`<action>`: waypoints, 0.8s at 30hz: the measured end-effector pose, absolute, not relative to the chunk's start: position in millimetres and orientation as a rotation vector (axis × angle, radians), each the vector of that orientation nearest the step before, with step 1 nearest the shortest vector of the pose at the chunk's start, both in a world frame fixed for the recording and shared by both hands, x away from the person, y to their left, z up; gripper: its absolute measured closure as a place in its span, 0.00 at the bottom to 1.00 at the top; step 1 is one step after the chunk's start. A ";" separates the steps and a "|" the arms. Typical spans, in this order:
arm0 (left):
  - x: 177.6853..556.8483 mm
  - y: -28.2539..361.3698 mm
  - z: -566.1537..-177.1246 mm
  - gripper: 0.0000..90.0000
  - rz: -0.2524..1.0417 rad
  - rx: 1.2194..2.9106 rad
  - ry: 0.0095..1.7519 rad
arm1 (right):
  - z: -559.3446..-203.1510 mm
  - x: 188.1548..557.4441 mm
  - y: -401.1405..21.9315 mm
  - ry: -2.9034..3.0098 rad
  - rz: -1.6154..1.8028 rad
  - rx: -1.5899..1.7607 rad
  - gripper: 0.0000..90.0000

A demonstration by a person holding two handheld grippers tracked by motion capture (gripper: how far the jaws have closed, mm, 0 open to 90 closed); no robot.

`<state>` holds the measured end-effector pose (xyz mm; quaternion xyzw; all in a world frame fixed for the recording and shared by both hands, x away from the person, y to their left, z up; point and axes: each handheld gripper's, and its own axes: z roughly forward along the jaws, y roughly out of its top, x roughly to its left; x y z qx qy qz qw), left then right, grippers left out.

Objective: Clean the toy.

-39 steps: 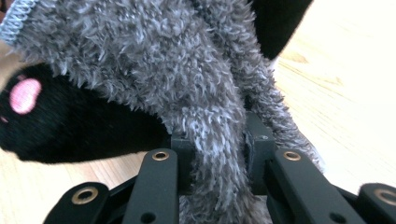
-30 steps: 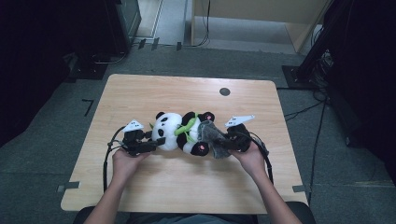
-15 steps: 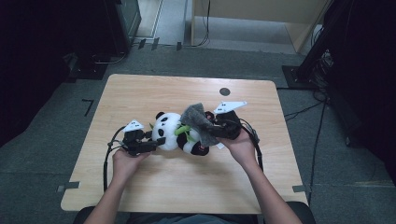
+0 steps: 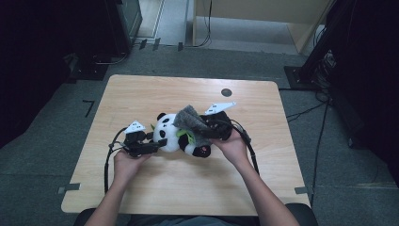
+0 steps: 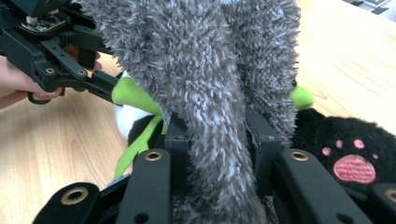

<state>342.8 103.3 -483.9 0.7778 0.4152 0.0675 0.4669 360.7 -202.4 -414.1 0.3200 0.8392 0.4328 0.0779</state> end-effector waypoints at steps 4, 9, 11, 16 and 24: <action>342.3 103.1 -483.9 0.40 0.171 1.916 1.012 | -418.3 359.2 -207.0 2.511 1.305 0.957 0.76; 342.0 103.3 -484.5 0.40 0.167 1.912 1.014 | -422.3 355.4 -215.6 2.501 1.321 0.981 0.75; 342.1 103.6 -485.1 0.39 0.162 1.908 1.016 | -423.8 354.6 -218.5 2.498 1.327 0.980 0.75; 342.0 103.8 -485.3 0.39 0.163 1.909 1.012 | -428.1 350.2 -227.7 2.493 1.332 1.002 0.74; 342.4 104.0 -485.6 0.39 0.159 1.904 1.015 | -436.5 343.7 -244.9 2.506 1.287 1.040 0.75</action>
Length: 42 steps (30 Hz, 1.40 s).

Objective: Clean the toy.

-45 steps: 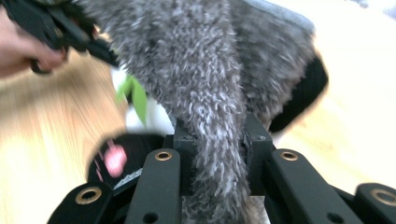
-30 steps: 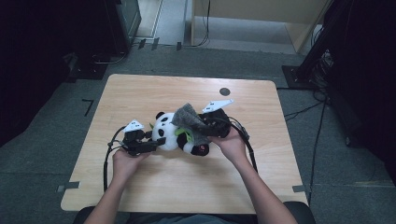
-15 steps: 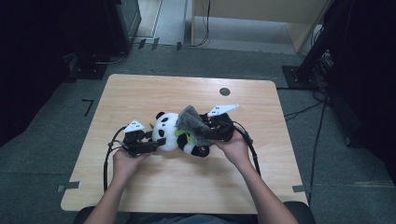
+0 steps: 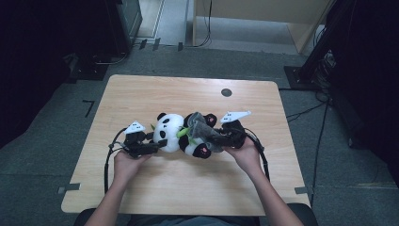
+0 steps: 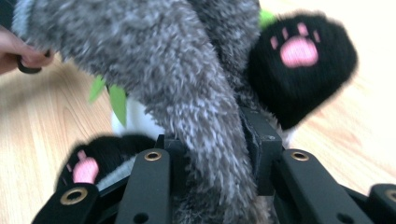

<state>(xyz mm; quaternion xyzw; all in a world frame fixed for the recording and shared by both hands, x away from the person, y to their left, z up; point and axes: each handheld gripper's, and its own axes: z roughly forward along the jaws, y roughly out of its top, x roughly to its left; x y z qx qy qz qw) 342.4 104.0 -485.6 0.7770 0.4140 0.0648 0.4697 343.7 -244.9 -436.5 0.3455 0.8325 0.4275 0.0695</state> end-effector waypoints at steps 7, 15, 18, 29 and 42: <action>342.4 104.1 -485.9 0.39 0.159 1.900 1.017 | -451.3 337.9 -259.1 2.507 1.251 1.108 0.76; 342.6 104.3 -485.9 0.39 0.157 1.897 1.018 | -460.7 335.1 -270.3 2.535 1.142 1.157 0.77; 342.7 104.4 -486.0 0.39 0.157 1.896 1.019 | -458.9 333.6 -276.3 2.534 1.150 1.184 0.78; 342.8 104.4 -486.0 0.39 0.157 1.898 1.020 | -419.2 312.8 -268.6 2.498 1.293 1.071 0.79; 342.6 104.3 -486.0 0.39 0.158 1.899 1.022 | -407.4 306.4 -228.6 2.586 1.394 0.916 0.69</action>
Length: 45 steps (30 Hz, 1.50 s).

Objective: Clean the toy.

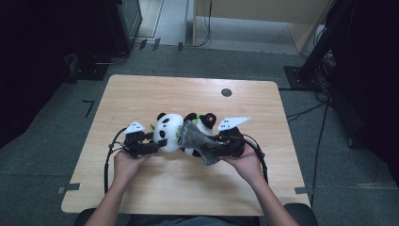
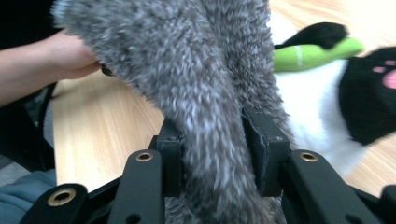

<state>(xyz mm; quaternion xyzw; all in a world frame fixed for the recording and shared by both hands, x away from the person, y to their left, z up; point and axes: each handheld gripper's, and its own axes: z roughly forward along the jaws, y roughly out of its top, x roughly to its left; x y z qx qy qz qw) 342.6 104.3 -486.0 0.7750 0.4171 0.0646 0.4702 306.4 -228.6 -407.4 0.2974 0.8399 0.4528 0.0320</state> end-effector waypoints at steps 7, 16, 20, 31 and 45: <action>342.7 104.3 -485.9 0.39 0.160 1.902 1.022 | -412.6 307.4 -216.6 2.566 1.425 0.896 0.76; 342.0 103.6 -485.8 0.40 0.163 1.909 1.016 | -416.4 300.8 -226.3 2.580 1.376 0.908 0.81; 342.2 103.8 -485.8 0.40 0.163 1.911 1.014 | -419.0 299.5 -238.3 2.549 1.348 0.954 0.81; 342.6 104.1 -485.9 0.40 0.161 1.909 1.016 | -431.0 298.6 -262.8 2.507 1.278 1.059 0.81; 342.6 104.1 -485.8 0.40 0.160 1.906 1.021 | -401.0 289.7 -248.3 2.475 1.387 0.986 0.81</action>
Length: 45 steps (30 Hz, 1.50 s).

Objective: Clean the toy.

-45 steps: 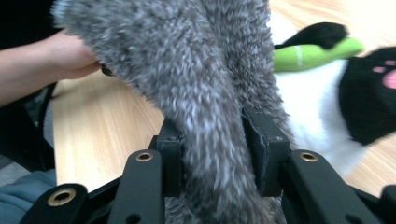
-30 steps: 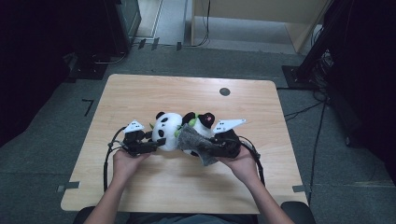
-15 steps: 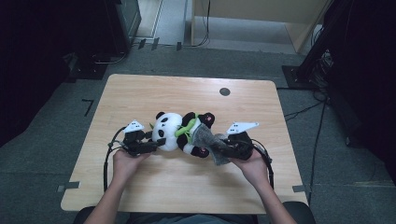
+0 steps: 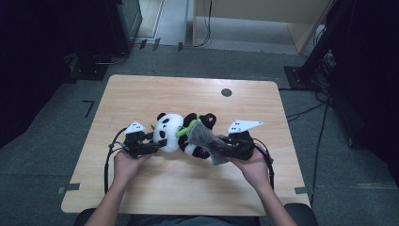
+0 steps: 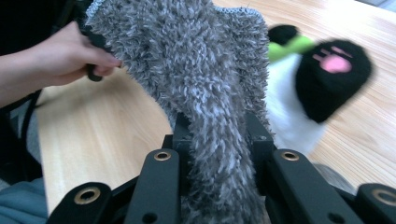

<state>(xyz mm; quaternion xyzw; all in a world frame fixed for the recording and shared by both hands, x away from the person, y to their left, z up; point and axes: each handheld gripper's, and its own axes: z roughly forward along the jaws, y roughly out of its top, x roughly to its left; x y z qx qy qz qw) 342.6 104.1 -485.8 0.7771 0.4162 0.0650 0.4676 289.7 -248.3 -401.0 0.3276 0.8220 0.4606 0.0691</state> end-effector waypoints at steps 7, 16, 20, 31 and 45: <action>342.5 104.2 -485.9 0.40 0.159 1.906 1.020 | -404.0 286.3 -226.1 2.530 1.353 0.932 0.81; 342.4 104.2 -485.9 0.40 0.163 1.910 1.013 | -416.5 290.8 -236.0 2.526 1.311 0.971 0.80; 342.4 104.1 -486.0 0.39 0.159 1.908 1.013 | -420.1 292.3 -245.5 2.511 1.297 1.009 0.80; 344.9 101.5 -489.5 0.18 0.125 1.900 0.970 | -427.8 303.8 -257.4 2.491 1.255 1.082 0.81; 344.8 97.7 -494.3 0.26 0.204 1.925 0.923 | -400.7 320.0 -246.3 2.460 1.311 1.069 0.82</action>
